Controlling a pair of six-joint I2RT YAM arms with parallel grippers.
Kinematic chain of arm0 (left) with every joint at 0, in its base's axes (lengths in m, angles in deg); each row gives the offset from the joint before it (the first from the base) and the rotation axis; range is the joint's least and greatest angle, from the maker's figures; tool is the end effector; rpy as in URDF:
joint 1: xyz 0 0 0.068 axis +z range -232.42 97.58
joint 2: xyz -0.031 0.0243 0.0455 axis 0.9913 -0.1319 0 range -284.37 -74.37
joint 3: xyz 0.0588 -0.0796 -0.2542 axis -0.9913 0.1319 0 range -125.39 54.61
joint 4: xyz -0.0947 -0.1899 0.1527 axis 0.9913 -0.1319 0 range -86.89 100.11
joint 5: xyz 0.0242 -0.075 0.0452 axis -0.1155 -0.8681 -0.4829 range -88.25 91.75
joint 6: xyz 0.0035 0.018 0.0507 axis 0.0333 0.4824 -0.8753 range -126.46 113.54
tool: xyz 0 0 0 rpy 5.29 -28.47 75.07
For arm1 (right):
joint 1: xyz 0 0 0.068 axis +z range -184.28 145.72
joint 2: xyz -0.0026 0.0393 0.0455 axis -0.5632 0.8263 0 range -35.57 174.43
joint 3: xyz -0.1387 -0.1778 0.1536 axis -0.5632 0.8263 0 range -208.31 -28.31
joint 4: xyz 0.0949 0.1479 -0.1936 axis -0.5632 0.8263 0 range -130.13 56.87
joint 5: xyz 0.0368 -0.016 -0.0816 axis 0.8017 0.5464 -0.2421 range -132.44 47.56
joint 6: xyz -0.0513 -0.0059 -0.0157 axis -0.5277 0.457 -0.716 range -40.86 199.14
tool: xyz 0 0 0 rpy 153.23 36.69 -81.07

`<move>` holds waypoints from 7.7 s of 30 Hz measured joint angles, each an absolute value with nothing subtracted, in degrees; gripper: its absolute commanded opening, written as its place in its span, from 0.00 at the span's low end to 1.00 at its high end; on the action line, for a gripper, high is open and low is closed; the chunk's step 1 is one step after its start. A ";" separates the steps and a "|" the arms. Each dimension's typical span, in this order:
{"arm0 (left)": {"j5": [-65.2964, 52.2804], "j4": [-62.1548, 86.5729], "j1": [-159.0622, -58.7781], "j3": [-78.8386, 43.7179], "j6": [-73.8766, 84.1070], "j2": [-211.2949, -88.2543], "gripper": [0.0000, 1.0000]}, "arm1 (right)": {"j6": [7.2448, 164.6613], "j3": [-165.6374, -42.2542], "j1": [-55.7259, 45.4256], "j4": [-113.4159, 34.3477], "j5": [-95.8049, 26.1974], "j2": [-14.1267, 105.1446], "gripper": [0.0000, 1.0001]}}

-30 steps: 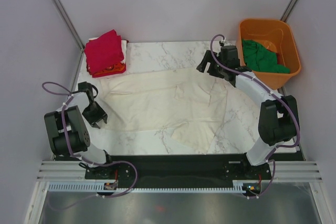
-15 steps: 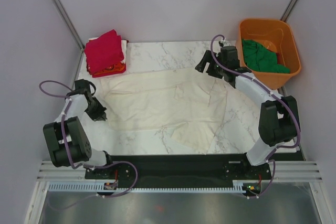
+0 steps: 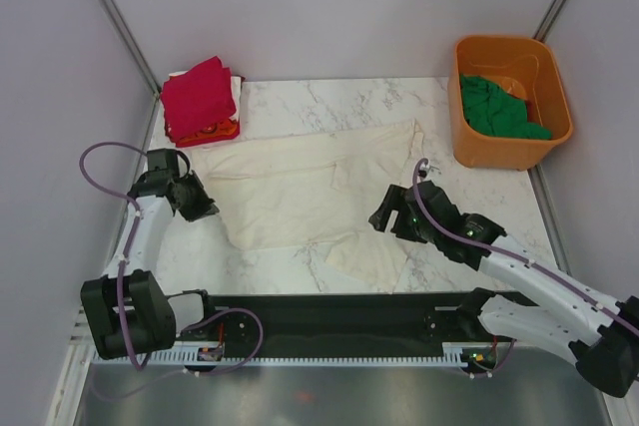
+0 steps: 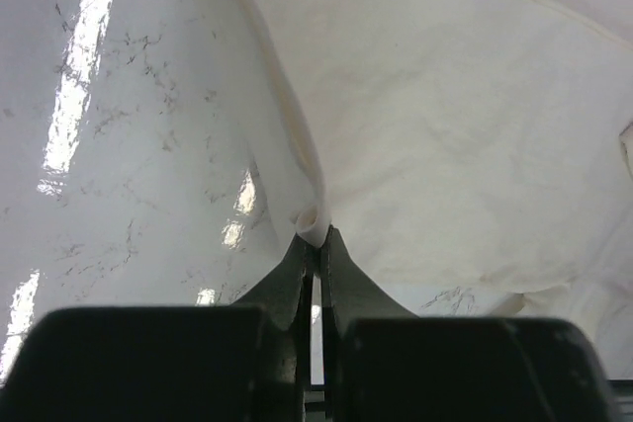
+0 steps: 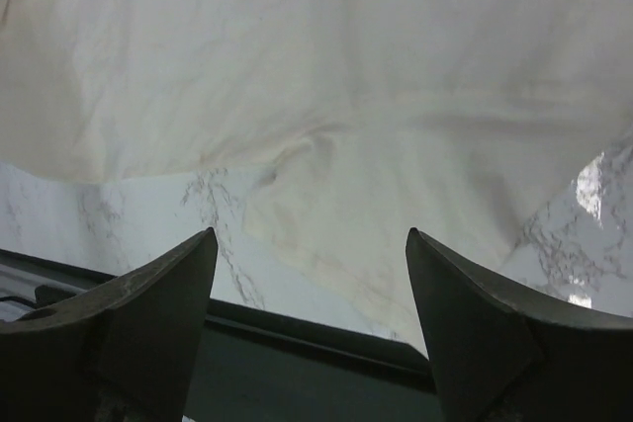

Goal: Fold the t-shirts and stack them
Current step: Fold the tshirt

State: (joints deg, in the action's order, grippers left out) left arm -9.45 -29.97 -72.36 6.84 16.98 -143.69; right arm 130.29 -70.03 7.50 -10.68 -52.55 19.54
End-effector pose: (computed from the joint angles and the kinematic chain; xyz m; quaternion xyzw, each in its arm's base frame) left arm 0.2261 0.0332 0.2305 -0.2552 0.9308 -0.1225 0.2312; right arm 0.1542 0.1293 0.2575 0.1097 0.9070 0.2333 0.3330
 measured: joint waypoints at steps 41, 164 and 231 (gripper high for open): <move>-5.43 -31.85 -74.43 5.84 17.06 -128.65 0.02 | 132.15 -75.31 14.37 -0.89 -62.24 17.86 0.00; -0.20 -21.07 -69.89 -3.59 25.11 -159.77 0.02 | 125.57 -88.58 -25.89 -50.00 -32.12 74.27 0.51; 9.30 -37.20 -118.39 -2.08 33.30 -129.68 0.80 | 125.88 -81.28 14.45 -43.09 -33.21 67.28 0.43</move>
State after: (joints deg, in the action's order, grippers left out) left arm 9.30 -37.20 -118.39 -2.08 33.30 -129.68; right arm 125.88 -81.28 14.45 -43.09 -33.21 67.28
